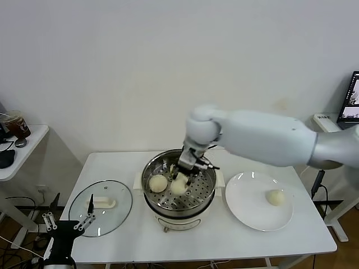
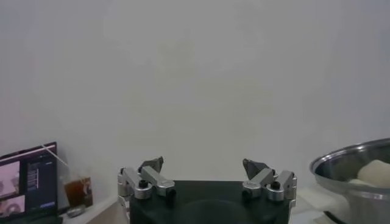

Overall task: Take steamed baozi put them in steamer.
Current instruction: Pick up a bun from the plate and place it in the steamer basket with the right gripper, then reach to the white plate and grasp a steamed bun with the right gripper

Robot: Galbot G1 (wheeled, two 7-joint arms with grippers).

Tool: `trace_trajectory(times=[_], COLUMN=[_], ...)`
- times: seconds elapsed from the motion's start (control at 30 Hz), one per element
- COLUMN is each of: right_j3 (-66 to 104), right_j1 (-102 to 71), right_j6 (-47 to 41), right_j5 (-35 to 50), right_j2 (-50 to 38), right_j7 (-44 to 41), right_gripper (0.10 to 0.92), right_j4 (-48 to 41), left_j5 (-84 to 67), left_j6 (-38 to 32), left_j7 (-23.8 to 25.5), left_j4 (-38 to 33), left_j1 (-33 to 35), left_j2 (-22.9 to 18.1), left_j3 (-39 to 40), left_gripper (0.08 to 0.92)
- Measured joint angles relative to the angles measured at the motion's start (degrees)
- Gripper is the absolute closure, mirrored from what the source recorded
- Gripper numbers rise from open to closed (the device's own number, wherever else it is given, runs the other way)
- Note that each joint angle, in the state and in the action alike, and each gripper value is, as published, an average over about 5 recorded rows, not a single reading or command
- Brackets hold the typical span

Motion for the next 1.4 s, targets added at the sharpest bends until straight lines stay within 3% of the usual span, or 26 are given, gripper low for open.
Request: trace_trajectory(times=[0.5,0.63,1.0,1.23,1.4], right_j3=[-2.84,-2.81,0.57,3.77,5.14], right_j1=[-2.61,-3.33,-1.79,1.53,2.73], right_j6=[5.57,6.7,8.33,5.93,-0.67], right_j5=[-5.42,-6.7,-7.52,-3.87,-0.64], right_j2=[2.2,1.9,-0.82,-6.34,-13.32], right_j7=[1.78,2.3,3.5,3.05,1.43], right_gripper=[0.56,0.501,0.223,0.203,0.203], right_j4=[1.1,1.07,-0.53,-0.55,0.66], left_j5=[0.04,0.06,0.14,-0.22,-0.22], left_j6=[-0.22,-0.24,-0.1,-0.08,-0.03], left_j7=[-0.08,-0.08,-0.02,0.04,0.14], left_j4=[0.22,0.29,0.08,0.07,0.36], left_j1=[0.12,0.13,-0.49,-0.73,-1.31], left_j2=[-0.23,-0.24,0.18,0.94,1.52], left_j3=[0.02,0.08,0.48,0.65,1.27], left_gripper=[0.177,0.177,0.177,0.177,0.177])
